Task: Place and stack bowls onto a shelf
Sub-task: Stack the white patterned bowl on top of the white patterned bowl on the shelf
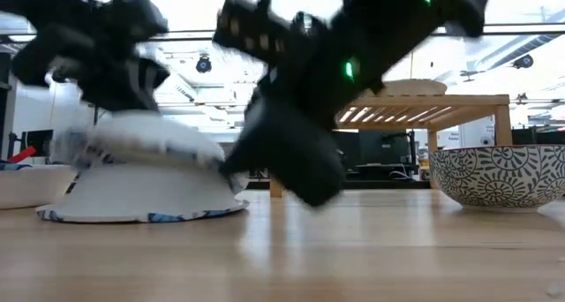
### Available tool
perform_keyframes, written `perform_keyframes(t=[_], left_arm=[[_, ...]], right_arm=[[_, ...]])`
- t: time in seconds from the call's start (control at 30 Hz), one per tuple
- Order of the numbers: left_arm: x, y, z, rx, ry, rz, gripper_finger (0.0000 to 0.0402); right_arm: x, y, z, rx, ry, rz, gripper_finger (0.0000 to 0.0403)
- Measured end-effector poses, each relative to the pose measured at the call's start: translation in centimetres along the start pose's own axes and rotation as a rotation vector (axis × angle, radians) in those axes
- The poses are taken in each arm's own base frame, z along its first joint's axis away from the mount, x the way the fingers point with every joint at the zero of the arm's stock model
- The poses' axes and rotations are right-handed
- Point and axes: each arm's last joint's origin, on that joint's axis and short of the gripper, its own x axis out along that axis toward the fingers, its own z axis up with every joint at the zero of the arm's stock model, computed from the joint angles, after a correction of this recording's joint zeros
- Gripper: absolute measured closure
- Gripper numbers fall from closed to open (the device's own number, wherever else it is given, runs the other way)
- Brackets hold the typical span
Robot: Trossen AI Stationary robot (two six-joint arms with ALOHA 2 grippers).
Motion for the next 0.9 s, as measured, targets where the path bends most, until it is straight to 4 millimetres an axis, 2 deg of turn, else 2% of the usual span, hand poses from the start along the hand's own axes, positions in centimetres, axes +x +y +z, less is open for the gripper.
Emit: perform_keyframes(t=[0.2, 0.3, 0.47, 0.57, 0.73, 0.9], left_arm=[[-2.9, 0.7, 3.5, 0.043, -0.090, 0.015, 0.0401], [-4.3, 1.1, 4.2, 0.093, -0.059, -0.027, 0.0395], [-7.6, 2.4, 6.1, 0.164, -0.054, 0.055, 0.0351], [-9.0, 2.8, 6.9, 0.172, -0.108, 0.033, 0.0308], [-8.7, 2.7, 6.2, 0.205, -0.102, 0.002, 0.0237], [-6.8, 2.1, 4.6, 0.205, -0.105, -0.001, 0.0216]], right_arm=[[-2.5, -2.7, 2.0, 0.131, -0.034, 0.003, 0.0394], [-3.8, -4.8, 3.1, 0.226, -0.064, 0.046, 0.0394], [-4.8, -8.0, 4.0, 0.406, -0.076, 0.223, 0.0394], [-4.7, -8.9, 4.1, 0.461, -0.072, 0.236, 0.0395], [-4.5, -9.2, 3.9, 0.469, -0.064, 0.232, 0.0395], [-4.5, -9.1, 3.7, 0.484, -0.043, 0.231, 0.0395]])
